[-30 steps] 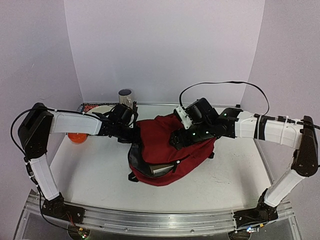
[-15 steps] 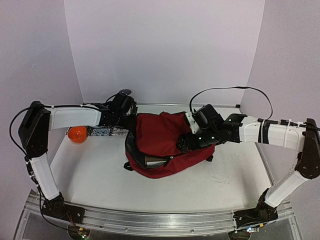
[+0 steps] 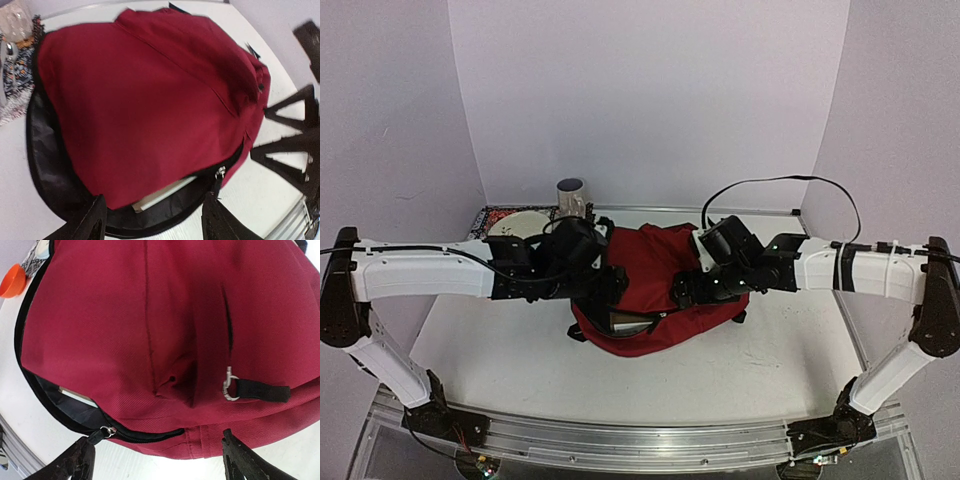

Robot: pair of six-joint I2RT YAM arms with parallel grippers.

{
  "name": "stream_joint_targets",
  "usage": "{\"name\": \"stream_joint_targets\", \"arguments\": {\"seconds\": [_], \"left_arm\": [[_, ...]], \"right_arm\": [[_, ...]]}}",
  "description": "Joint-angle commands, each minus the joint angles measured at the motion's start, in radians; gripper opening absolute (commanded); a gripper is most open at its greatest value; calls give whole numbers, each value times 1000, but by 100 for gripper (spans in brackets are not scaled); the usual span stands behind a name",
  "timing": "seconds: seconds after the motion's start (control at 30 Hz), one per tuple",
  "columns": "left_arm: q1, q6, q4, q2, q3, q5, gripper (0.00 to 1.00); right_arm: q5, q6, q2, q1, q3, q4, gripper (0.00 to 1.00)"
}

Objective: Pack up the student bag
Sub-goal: Grab the largest pocket of the student bag.

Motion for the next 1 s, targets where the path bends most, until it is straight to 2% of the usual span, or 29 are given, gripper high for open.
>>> {"name": "stream_joint_targets", "arguments": {"seconds": [0.0,0.13,0.4,0.57,0.97], "left_arm": [[-70,-66,37,65,-14,125,65],[-89,-66,116,112,-16,237,59],[-89,-30,124,235,45,297,49],[-88,-18,124,300,74,268,45],[-87,3,127,352,154,223,28]], "right_arm": [[50,49,16,3,-8,9,88],[34,53,31,3,-2,21,87],[33,55,40,4,1,30,85],[16,52,55,4,4,39,84],[-6,54,96,4,12,62,83]]}}
